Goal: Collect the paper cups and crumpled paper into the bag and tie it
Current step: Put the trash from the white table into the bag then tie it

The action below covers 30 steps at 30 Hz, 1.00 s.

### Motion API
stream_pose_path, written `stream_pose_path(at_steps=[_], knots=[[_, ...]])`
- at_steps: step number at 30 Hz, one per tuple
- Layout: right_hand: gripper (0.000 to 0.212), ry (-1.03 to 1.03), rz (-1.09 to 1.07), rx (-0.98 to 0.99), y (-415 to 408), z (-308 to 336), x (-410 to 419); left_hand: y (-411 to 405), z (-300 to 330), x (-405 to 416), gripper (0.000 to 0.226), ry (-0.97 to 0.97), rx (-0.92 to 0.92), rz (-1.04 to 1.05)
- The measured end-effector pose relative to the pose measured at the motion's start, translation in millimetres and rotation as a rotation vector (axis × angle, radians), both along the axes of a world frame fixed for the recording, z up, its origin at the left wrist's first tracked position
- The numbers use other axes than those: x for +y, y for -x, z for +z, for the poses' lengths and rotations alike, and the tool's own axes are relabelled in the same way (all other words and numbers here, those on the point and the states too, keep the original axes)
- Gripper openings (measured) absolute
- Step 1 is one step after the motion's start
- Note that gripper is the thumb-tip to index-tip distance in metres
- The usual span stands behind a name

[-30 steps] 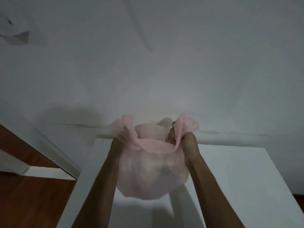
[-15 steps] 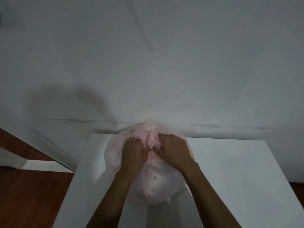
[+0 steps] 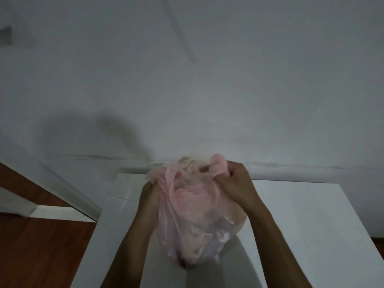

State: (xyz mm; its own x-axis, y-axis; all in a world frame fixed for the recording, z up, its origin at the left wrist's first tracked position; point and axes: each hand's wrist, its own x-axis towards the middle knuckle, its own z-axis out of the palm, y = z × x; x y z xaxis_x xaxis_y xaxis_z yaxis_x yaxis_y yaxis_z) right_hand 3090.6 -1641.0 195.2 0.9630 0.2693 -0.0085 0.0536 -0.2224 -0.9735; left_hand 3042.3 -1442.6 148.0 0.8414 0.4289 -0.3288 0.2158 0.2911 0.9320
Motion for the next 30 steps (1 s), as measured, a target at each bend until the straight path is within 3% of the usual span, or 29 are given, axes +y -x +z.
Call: stream_pose_path(at_steps=[3,5,7,11,13,16,18,20,22,24,27,30], knots=[[0.023,-0.744,0.164,0.358,-0.4,19.0,0.8,-5.3,10.5,8.6,0.039,0.056,-0.071,0.009],[0.025,-0.936,0.222,0.468,0.6,24.8,2.2,-9.0,16.2,9.8,0.033,0.128,-0.148,0.012],[0.032,-0.783,0.248,0.444,2.5,24.6,5.1,-10.0,29.4,7.8,0.032,0.259,-0.21,-0.027],[0.04,-0.162,0.235,0.291,8.3,14.1,19.5,-9.9,33.8,6.8,0.022,0.519,-0.335,-0.062],[0.039,-0.032,0.229,0.271,9.5,11.0,25.3,-9.6,34.4,8.2,0.02,0.614,-0.335,-0.093],[0.034,-0.149,0.249,0.448,6.5,4.5,24.8,-7.3,36.8,13.3,0.019,0.579,-0.499,-0.26],[0.033,-0.316,0.257,0.565,2.2,1.1,20.2,-4.7,34.2,15.4,0.034,0.623,-0.422,-0.237],[0.049,-0.426,0.253,0.593,-1.3,-4.7,15.8,3.9,42.1,9.9,0.033,0.644,-0.393,-0.272],[0.058,-0.448,0.23,0.595,-1.6,-6.3,14.2,1.3,42.1,5.4,0.022,0.448,-0.354,-0.278],[0.046,-0.352,0.19,0.517,0.6,-6.8,15.7,-1.6,39.5,4.2,0.033,0.178,-0.271,-0.36],[0.029,-0.306,0.092,0.401,4.1,-9.5,20.1,3.4,40.9,-0.5,0.043,-0.003,-0.231,-0.447],[0.02,-0.3,0.023,0.349,5.3,-10.1,17.1,11.6,41.9,-11.6,0.037,-0.082,-0.145,-0.399]])
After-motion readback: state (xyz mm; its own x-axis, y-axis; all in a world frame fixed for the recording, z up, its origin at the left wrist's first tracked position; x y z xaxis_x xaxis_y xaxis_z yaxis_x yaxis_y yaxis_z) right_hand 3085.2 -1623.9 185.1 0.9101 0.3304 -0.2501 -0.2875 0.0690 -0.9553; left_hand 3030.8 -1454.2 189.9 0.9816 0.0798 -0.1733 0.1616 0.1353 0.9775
